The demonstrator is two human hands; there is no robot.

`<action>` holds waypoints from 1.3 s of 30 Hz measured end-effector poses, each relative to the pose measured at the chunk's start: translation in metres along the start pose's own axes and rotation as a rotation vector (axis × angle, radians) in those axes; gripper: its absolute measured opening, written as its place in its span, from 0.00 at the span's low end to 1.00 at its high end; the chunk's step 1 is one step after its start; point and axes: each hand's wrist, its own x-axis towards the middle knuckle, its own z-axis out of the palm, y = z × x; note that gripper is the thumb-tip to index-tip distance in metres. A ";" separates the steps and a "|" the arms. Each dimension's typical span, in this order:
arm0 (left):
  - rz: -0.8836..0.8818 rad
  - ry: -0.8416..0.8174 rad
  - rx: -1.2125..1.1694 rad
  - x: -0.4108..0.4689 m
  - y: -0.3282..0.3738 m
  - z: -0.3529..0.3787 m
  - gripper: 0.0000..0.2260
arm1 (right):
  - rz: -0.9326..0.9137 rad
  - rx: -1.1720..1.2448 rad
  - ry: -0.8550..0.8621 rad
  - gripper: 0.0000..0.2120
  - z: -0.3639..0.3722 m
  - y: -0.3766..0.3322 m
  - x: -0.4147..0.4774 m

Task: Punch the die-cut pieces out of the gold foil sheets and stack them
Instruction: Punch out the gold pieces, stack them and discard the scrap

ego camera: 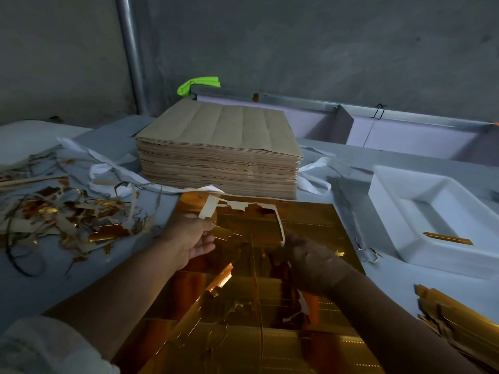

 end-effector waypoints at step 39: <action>0.126 -0.381 1.015 -0.033 0.006 0.012 0.11 | 0.379 0.457 -0.003 0.05 -0.025 -0.041 0.000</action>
